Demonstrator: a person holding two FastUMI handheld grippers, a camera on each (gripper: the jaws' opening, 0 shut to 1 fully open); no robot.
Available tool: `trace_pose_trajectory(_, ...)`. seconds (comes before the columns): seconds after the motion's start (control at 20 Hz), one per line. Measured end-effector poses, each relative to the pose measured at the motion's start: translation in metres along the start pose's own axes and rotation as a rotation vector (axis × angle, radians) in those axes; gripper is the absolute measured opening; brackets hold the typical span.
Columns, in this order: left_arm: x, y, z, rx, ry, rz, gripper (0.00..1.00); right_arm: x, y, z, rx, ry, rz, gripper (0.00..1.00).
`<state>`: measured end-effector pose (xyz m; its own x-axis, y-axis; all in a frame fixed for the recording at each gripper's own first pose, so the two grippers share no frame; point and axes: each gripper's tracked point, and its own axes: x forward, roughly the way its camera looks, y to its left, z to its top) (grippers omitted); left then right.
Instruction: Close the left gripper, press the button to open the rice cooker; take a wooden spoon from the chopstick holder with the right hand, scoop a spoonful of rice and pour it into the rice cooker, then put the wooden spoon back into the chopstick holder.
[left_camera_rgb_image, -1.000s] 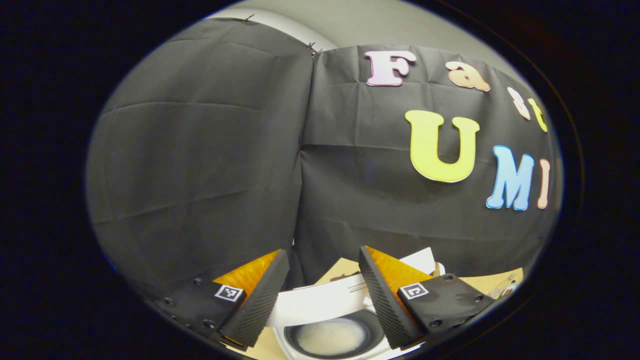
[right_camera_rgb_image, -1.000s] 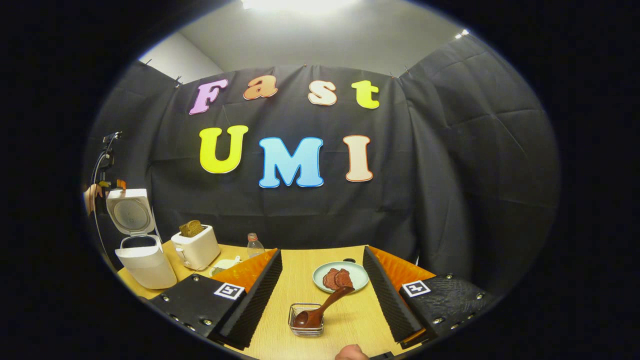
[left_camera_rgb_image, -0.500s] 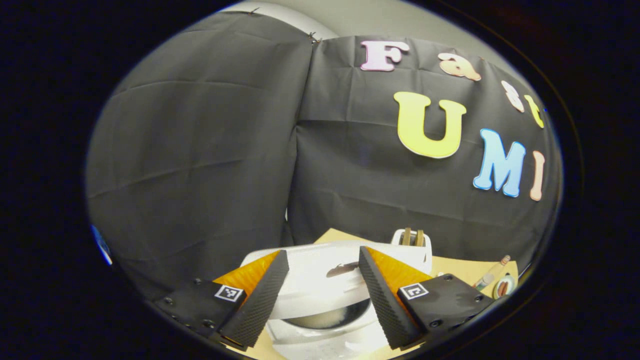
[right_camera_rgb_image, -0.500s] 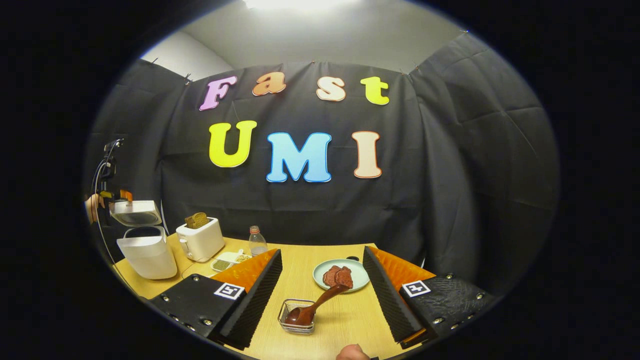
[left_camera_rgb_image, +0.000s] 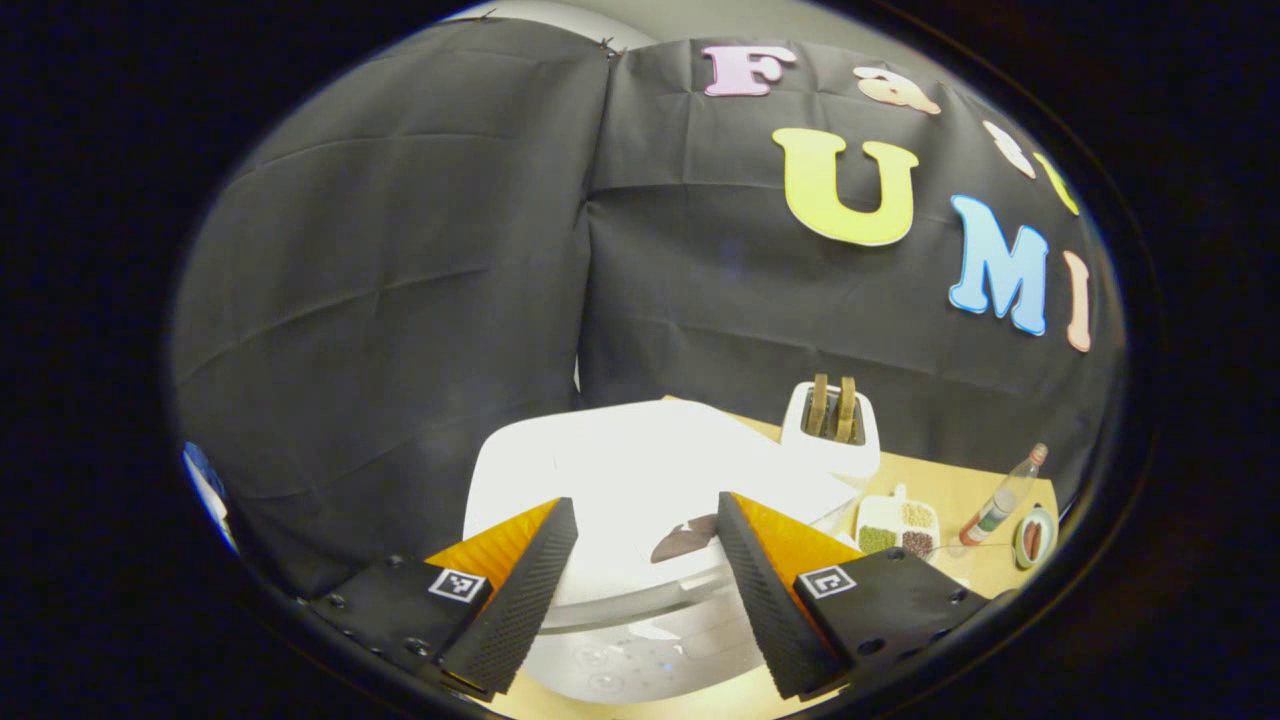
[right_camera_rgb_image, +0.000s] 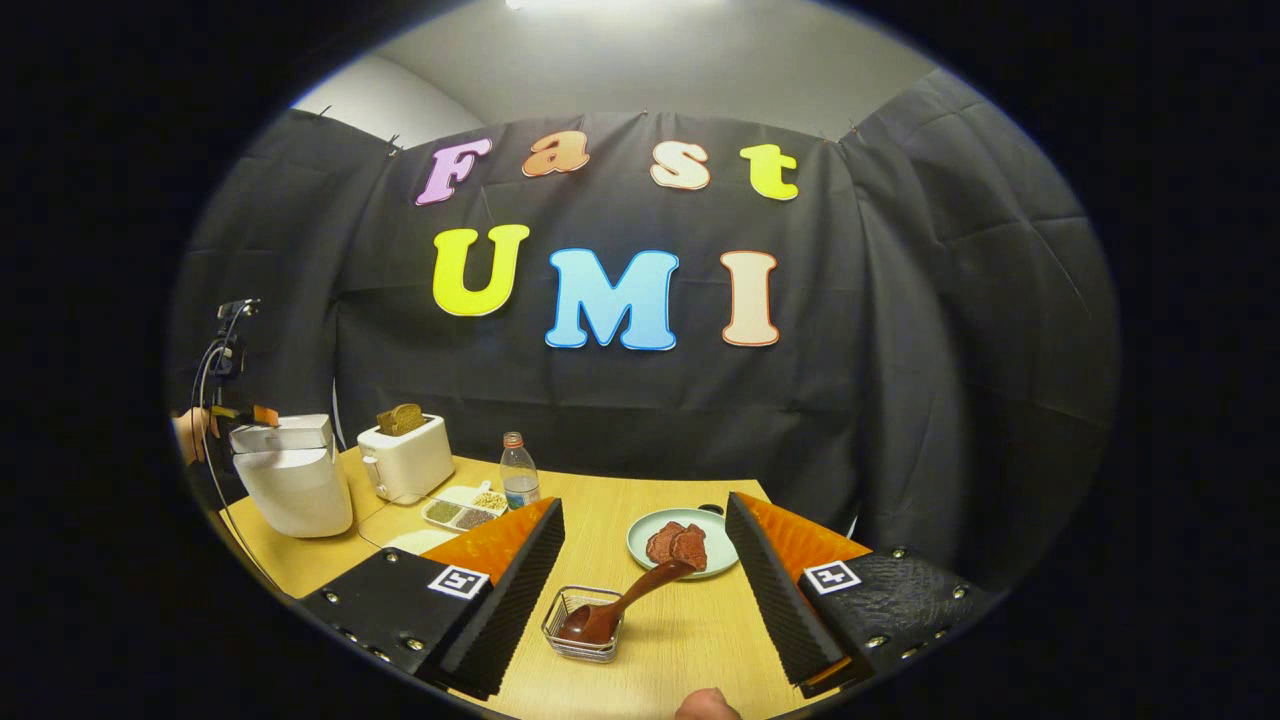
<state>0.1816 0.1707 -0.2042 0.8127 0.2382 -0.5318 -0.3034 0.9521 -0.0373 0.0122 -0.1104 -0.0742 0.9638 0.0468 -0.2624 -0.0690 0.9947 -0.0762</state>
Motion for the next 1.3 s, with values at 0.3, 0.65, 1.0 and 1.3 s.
trace_pose_trajectory(0.3,0.003,0.002,-0.019,0.048,0.020,0.025,0.99,0.001,0.000,-0.002,-0.025,0.007,0.003,0.99)
trace_pose_trajectory(0.65,0.001,0.003,-0.022,0.020,0.042,0.029,0.97,-0.002,0.002,-0.006,-0.012,0.008,-0.013,0.99)
trace_pose_trajectory(1.0,-0.004,-0.003,-0.013,0.033,-0.003,-0.010,0.99,-0.004,0.016,0.006,0.030,-0.023,0.029,0.99)
trace_pose_trajectory(1.3,-0.110,-0.061,0.051,0.064,-0.257,-0.152,0.97,-0.006,0.032,0.022,0.080,-0.037,0.076,0.99)
